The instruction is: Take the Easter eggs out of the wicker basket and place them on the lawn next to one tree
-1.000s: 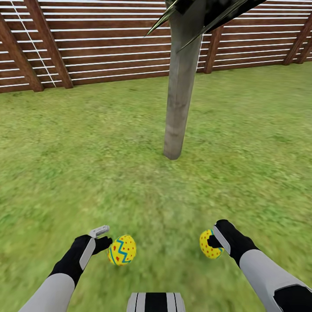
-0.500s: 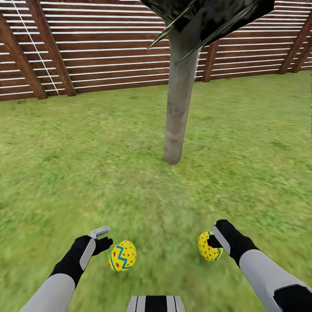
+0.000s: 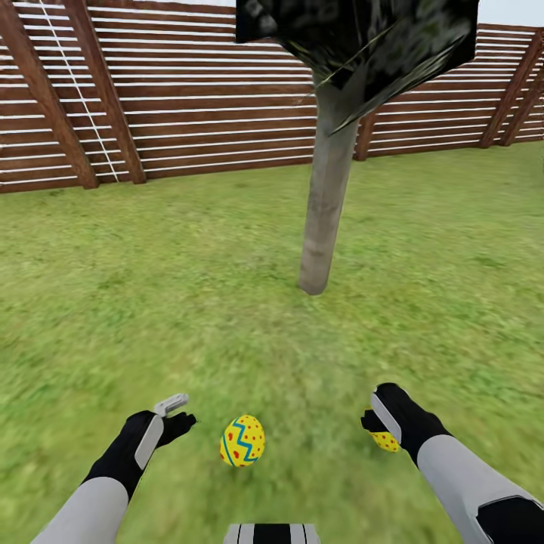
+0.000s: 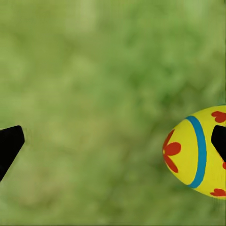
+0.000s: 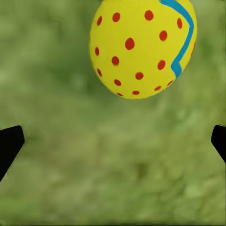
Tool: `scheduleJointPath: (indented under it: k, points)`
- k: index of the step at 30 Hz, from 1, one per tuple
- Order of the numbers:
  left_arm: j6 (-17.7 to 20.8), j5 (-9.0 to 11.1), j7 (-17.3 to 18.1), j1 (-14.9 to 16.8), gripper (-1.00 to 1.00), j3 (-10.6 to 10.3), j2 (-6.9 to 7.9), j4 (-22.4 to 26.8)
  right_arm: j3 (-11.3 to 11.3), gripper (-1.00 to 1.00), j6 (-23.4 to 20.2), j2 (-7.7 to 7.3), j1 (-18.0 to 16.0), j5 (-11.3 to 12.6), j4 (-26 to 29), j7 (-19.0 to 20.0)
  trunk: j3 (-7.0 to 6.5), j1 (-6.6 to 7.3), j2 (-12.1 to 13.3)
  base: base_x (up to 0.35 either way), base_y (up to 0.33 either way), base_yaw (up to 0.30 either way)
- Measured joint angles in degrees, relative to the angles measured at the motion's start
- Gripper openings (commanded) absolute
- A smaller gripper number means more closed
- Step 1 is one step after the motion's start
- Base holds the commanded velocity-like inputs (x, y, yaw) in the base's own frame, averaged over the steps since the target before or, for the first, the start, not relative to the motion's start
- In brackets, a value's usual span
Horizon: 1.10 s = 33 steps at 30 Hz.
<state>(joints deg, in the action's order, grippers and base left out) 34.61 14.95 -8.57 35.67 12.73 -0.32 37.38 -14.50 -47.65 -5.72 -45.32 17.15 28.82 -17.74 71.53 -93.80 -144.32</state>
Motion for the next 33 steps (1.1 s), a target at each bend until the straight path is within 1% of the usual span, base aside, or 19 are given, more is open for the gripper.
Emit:
scheduleJointPath:
  k: [28,33]
  points:
    - [0.05,-0.09,0.09,0.0,1.0,-0.12,-0.07,-0.1,-0.03,1.0,0.09,0.26,0.0,0.04,-0.08,0.0,-6.21,0.72,0.38,-0.088,0.283,0.0]
    - [0.05,-0.14,0.09,0.0,1.0,-0.22,-0.26,-0.15,0.0,1.0,0.08,0.26,0.0,0.01,-0.08,0.0,-7.32,0.85,0.44,-0.088,0.283,0.0]
